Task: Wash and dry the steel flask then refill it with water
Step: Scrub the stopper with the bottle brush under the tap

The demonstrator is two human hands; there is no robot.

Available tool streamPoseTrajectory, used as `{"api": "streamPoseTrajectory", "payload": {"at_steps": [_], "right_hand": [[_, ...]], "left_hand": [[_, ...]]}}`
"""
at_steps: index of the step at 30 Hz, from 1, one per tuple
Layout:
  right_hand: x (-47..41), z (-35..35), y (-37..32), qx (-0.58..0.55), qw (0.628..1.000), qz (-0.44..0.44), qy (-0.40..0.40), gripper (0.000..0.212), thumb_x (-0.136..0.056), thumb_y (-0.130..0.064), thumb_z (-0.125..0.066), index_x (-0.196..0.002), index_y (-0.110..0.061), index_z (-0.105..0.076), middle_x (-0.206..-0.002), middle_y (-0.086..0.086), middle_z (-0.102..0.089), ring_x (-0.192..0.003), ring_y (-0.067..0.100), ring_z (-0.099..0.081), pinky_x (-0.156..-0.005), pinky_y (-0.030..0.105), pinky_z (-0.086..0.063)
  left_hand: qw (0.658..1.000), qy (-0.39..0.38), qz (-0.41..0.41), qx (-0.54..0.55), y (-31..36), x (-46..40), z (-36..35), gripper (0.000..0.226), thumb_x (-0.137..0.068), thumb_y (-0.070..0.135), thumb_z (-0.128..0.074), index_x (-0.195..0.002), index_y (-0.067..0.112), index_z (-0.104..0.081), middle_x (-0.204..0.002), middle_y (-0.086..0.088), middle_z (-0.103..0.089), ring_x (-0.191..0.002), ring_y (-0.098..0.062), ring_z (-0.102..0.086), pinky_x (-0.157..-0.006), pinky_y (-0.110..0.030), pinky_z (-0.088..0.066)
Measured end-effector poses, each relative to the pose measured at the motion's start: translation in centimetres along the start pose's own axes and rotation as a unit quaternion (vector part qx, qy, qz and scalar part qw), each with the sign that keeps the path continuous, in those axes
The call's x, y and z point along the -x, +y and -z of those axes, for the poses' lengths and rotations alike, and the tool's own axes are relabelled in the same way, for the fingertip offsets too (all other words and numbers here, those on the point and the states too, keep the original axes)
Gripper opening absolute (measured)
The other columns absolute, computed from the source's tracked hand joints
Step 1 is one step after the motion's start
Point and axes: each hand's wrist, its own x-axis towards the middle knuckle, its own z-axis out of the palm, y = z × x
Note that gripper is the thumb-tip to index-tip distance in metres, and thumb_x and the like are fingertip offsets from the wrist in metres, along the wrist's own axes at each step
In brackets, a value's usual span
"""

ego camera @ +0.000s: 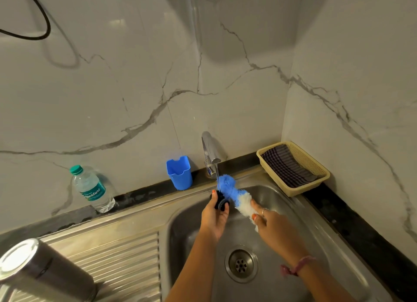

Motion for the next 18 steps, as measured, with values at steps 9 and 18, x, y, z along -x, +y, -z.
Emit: {"api": "streamPoseTrajectory", "payload": {"at_steps": [9,18], "right_hand": [[-0.2,0.0,0.4,-0.008,1.0,-0.011,0.004,0.046,-0.1,-0.033,-0.04,-0.145,-0.036,-0.035,-0.106,0.003,-0.068,-0.09,0.012,-0.063,-0.081,0.03,-0.053],[0.0,-0.2,0.0,-0.017,1.0,-0.004,0.015,0.045,-0.101,-0.032,-0.04,-0.145,-0.037,-0.034,-0.106,0.002,-0.069,-0.09,0.011,-0.063,-0.079,0.027,-0.052]], "left_hand": [[0.999,-0.018,0.026,0.033,0.1,-0.2,0.4,0.034,-0.101,0.022,-0.052,-0.126,0.0,-0.057,-0.121,-0.026,-0.063,-0.104,-0.033,-0.063,-0.07,-0.032,-0.06],[0.999,-0.026,0.012,0.017,-0.1,-0.3,-0.3,0.03,-0.096,0.02,-0.061,-0.118,-0.002,-0.061,-0.125,-0.025,-0.062,-0.101,-0.029,-0.065,-0.076,-0.031,-0.061]]}}
